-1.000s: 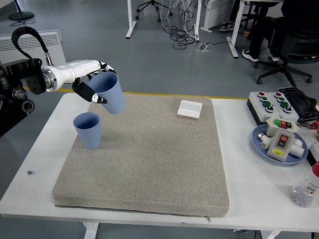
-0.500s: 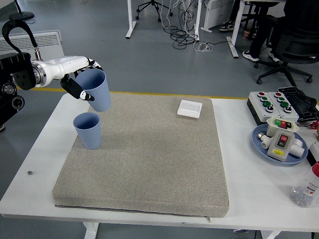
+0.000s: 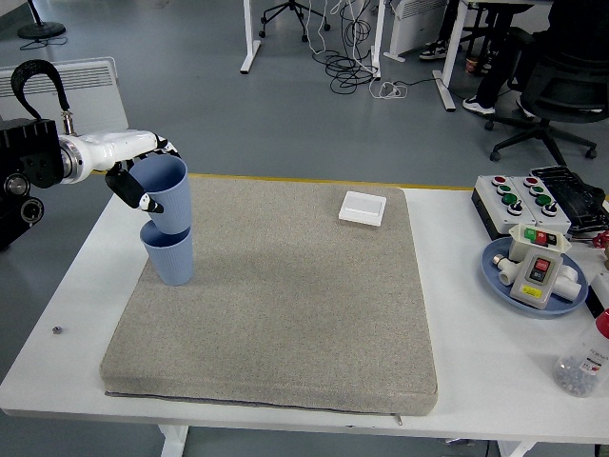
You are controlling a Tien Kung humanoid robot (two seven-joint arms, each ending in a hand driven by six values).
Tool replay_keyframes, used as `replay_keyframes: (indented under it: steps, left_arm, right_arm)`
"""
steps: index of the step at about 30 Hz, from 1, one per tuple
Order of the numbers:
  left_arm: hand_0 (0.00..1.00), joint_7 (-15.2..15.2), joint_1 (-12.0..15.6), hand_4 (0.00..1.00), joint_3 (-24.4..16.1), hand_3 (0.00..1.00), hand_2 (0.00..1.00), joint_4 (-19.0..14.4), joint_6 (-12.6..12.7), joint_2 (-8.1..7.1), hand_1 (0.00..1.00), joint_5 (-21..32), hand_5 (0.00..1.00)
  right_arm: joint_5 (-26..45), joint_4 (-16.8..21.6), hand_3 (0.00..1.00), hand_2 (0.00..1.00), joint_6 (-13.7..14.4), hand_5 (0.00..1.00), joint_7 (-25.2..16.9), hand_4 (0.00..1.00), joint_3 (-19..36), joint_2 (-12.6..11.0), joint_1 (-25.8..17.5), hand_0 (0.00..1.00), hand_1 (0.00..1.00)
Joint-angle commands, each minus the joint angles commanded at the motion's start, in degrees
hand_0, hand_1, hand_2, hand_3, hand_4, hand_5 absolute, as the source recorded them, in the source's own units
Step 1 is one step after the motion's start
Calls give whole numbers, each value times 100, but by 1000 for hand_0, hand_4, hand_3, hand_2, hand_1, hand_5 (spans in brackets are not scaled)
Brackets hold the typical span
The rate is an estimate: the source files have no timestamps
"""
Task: Push cup pick cup insert cup
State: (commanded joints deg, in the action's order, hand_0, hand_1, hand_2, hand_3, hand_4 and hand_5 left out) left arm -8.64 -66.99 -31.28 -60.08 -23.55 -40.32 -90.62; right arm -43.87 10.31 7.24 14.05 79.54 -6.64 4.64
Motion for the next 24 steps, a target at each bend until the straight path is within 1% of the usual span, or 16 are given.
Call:
replay_keyframes:
  steps: [2, 11, 14, 19, 20, 22, 24]
  left_arm:
    - [534, 1, 16, 594, 3, 509, 534, 87, 0, 11, 561, -9, 45]
    - [536, -8, 41, 587, 36, 509, 534, 148, -11, -3, 564, 12, 38]
    - [538, 3, 30, 575, 136, 507, 535, 185, -14, 30, 568, 44, 24]
    - [538, 41, 27, 575, 175, 507, 535, 280, 4, 64, 568, 44, 24]
    - [559, 86, 22, 599, 177, 518, 598, 378, 6, 99, 607, 31, 18]
    - [559, 154, 13, 599, 191, 518, 598, 489, 23, 139, 607, 19, 18]
    - [559, 183, 10, 599, 196, 518, 598, 525, 33, 153, 607, 19, 18]
  right_arm:
    - [-6, 0, 585, 583, -1, 578, 0, 117, 3, 1, 3, 749, 610]
    - [2, 0, 585, 583, 0, 577, -2, 117, 6, 2, 5, 749, 610]
    - [-20, 0, 585, 583, -3, 576, 0, 117, 12, 0, 13, 749, 610]
    - [-8, 0, 585, 583, -2, 576, -1, 117, 7, 1, 15, 749, 610]
    - [-3, 0, 585, 583, -2, 576, -1, 117, 5, 0, 16, 749, 610]
    - [-7, 0, 585, 583, -4, 576, -1, 117, 2, -1, 19, 749, 610]
    - [-8, 0, 585, 583, -5, 576, -2, 117, 2, -1, 20, 749, 610]
